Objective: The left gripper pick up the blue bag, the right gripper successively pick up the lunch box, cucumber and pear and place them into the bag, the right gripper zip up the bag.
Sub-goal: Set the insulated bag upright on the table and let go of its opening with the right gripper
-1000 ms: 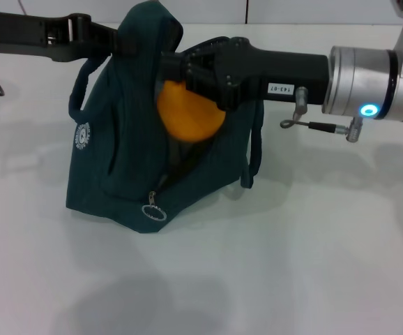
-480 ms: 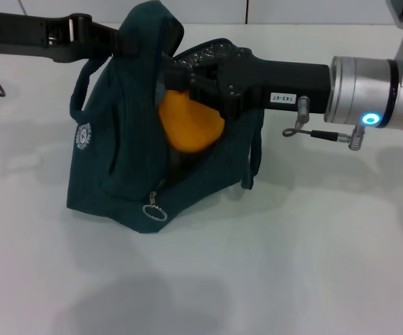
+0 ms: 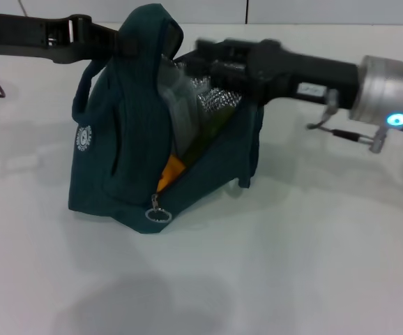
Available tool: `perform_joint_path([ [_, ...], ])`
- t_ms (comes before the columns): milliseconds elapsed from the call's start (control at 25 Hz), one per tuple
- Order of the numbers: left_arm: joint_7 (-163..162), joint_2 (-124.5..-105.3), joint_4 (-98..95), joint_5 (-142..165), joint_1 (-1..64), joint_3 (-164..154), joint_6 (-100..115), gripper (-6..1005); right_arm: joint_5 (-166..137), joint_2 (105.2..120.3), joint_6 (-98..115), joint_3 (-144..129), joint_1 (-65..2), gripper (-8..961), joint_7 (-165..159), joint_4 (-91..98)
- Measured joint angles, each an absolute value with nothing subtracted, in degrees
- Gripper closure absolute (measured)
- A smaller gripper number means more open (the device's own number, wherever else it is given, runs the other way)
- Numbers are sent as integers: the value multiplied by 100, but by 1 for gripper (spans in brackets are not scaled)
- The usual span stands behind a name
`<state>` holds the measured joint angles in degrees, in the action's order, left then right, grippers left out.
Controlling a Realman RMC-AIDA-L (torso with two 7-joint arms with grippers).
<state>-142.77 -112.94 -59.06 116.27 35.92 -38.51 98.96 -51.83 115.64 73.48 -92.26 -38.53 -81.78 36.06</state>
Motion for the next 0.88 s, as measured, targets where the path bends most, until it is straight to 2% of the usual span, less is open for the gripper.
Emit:
perform_joint_path([
  [280,-14253,-11294,-5916,11535,3558,-3870,9897,900,-5007,11516,7813,-8148,-2912,497,-9158,3489],
  [480,-14232,-11302,-5916,11518,3555,-3890,9901,899,-5047,11348,7961,-7914,-2690,317,-10705,2823],
  [720,-14220,-11338,-5932,11504,3594,-3897,9905,898,-5067,11326,8059,-7937,-3049,314,-11557,1691],
  [880,-14203,-11354,-5933,11504,3611,-3908,9905,897,-5097,11465,7928,-7979,-3265,312,-11685,1449],
])
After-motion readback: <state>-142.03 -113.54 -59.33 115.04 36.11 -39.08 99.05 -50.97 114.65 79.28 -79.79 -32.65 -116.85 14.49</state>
